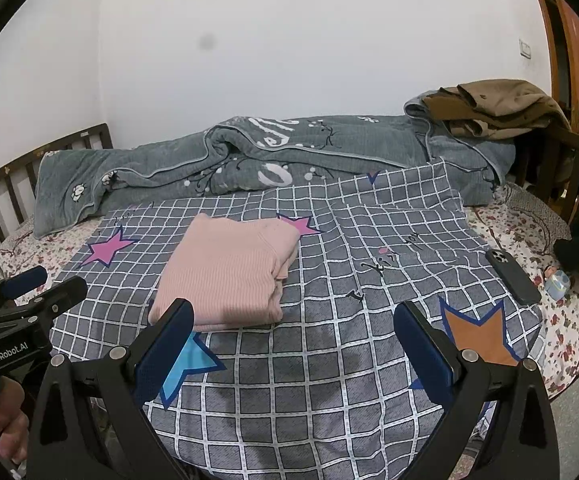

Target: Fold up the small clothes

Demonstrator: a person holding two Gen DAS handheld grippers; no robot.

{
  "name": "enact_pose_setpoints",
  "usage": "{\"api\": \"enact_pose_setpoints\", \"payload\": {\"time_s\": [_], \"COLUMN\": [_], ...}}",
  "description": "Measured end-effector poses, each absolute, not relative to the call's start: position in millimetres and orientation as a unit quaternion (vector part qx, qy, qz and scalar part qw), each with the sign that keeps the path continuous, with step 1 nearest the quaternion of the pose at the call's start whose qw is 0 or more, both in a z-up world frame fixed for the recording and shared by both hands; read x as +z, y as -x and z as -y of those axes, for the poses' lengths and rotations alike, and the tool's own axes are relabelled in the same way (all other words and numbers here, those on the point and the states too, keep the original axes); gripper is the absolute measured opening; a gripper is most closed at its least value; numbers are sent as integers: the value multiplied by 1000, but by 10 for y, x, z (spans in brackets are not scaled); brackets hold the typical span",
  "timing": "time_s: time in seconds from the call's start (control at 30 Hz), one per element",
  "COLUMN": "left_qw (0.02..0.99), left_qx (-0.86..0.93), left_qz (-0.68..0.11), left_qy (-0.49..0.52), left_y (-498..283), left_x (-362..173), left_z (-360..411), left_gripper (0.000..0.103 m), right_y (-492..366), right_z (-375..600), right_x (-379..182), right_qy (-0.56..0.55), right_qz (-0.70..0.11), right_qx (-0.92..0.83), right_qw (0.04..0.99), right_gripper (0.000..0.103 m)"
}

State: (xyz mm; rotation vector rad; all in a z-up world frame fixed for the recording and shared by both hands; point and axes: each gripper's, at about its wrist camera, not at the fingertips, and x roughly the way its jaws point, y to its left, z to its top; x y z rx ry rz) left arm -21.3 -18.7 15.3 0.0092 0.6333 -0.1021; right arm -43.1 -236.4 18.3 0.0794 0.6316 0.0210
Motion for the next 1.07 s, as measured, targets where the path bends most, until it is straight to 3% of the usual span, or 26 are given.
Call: {"api": "enact_pose_setpoints", "payload": {"time_s": [1.07], "left_qw": [953], "left_qx": [-40], "left_qz": [-300], "left_qy": [-3], "left_y": [238], "left_x": [245], "left_z": [207], "left_gripper": [83], "right_y": [463], "right_z": [2352], "right_x": [214], "right_qy": [-42], "right_qz": [-307], "right_qx": [10], "right_qw": [951], "right_gripper": [99]}}
